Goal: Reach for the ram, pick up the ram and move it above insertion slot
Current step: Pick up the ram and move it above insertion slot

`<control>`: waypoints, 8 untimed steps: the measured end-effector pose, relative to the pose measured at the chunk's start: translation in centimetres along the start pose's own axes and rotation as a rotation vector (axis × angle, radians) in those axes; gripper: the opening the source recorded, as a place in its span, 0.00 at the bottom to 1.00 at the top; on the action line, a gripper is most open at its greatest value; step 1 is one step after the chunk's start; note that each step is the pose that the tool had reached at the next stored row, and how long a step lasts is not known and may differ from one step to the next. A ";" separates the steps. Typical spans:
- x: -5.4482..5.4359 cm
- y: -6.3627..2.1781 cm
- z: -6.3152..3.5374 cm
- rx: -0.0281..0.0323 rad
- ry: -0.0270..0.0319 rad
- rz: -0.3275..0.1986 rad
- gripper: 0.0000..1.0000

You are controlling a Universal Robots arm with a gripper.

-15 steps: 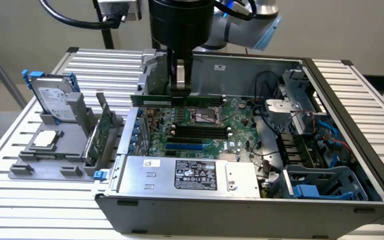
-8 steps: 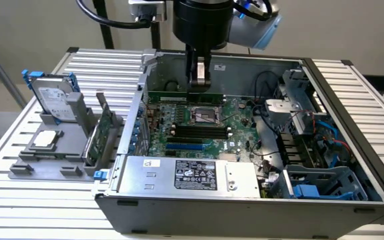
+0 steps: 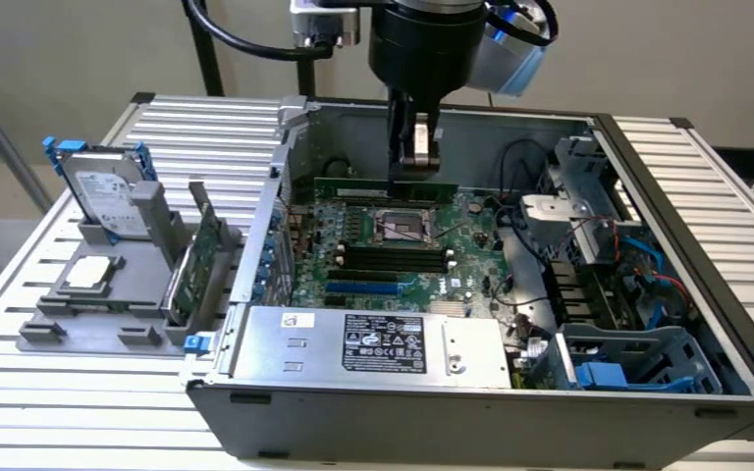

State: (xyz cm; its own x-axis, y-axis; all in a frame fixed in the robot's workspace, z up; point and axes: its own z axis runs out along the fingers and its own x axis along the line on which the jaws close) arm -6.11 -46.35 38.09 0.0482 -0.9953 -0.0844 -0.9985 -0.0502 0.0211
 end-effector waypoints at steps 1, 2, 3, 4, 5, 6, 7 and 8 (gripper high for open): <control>0.0 -0.17 0.01 0.0003 0.0002 0.004 0.13; -0.1 -0.34 0.01 0.0006 0.0002 0.008 0.13; -0.1 -0.50 0.03 0.0009 0.0002 0.012 0.13; -0.2 -0.67 0.03 0.0013 0.0003 0.016 0.13; -0.2 -0.82 0.04 0.0016 0.0003 0.020 0.13; -0.3 -0.97 0.04 0.0018 0.0002 0.022 0.13; -0.3 -1.13 0.05 0.0020 0.0001 0.024 0.13; -0.3 -1.22 0.04 0.0019 0.0003 0.024 0.13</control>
State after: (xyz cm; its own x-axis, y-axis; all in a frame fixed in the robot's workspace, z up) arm -4.91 -45.95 38.05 0.0242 -0.9962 -0.0837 -0.9994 -0.0260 0.0212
